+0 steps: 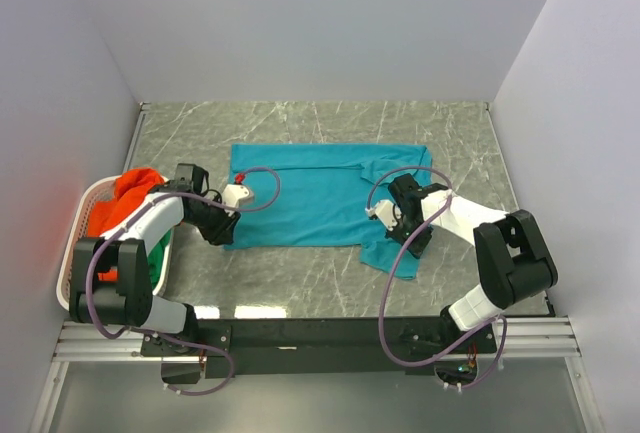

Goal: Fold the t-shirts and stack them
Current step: Fold the tshirt

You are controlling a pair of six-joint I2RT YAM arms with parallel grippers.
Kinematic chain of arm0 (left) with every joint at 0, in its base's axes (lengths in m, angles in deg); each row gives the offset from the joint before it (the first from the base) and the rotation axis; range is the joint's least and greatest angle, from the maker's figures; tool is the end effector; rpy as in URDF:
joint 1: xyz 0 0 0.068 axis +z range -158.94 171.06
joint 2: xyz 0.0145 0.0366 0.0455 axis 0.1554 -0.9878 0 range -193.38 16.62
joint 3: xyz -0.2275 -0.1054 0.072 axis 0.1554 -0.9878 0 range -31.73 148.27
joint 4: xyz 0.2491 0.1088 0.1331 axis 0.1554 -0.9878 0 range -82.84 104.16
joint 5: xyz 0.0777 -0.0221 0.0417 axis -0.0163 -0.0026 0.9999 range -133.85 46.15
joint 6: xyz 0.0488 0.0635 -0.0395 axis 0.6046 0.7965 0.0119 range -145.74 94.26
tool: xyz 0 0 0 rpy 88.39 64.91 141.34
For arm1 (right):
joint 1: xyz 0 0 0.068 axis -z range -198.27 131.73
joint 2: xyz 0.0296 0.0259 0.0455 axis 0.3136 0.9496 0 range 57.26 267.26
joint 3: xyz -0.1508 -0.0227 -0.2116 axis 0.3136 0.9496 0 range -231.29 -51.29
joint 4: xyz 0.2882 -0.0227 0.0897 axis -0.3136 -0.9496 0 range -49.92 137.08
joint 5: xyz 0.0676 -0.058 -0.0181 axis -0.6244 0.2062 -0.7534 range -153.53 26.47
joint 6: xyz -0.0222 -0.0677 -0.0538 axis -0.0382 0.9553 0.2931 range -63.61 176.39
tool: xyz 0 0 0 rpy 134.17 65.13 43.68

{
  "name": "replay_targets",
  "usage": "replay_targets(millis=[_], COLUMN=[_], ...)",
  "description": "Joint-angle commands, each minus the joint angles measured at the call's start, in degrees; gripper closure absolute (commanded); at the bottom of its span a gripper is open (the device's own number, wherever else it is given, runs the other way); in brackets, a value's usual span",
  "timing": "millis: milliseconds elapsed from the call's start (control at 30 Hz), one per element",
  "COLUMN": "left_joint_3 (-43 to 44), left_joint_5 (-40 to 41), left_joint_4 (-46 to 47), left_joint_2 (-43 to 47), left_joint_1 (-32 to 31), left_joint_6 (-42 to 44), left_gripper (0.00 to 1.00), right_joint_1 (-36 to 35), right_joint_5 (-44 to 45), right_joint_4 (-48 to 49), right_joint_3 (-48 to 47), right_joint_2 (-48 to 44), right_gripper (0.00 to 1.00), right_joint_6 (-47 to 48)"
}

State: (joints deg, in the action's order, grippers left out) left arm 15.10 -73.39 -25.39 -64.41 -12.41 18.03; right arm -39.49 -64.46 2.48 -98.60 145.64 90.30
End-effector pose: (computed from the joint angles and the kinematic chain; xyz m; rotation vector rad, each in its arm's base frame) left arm 0.2904 -0.0569 0.1119 1.1549 2.3920 -0.5264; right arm 0.2620 0.1031 0.0675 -1.4189 2.7164 0.0120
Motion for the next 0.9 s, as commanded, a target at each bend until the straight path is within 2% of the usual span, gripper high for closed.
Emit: replay_targets(millis=[0,333,867], left_joint_3=[-2.1,-3.1,-7.0], left_joint_5=[1.7,-1.1,0.8], left_joint_4=[0.9,-3.0,0.8], left_joint_2=[2.2,4.7,2.5], left_joint_1=[0.0,-0.1,-2.3], left_joint_6=[5.6,15.4,16.4], left_gripper=[0.66,0.66,0.64], right_joint_1=[-0.4,-0.3,0.4], right_joint_5=[0.8,-1.4,-1.2], right_joint_4=[2.0,-1.2,-3.2], right_joint_3=[-1.1,-2.6,-5.9], right_joint_2=[0.4,-1.8,-1.1], right_gripper=[1.00,1.00,1.00], right_joint_6=[-0.6,-1.0,-1.1])
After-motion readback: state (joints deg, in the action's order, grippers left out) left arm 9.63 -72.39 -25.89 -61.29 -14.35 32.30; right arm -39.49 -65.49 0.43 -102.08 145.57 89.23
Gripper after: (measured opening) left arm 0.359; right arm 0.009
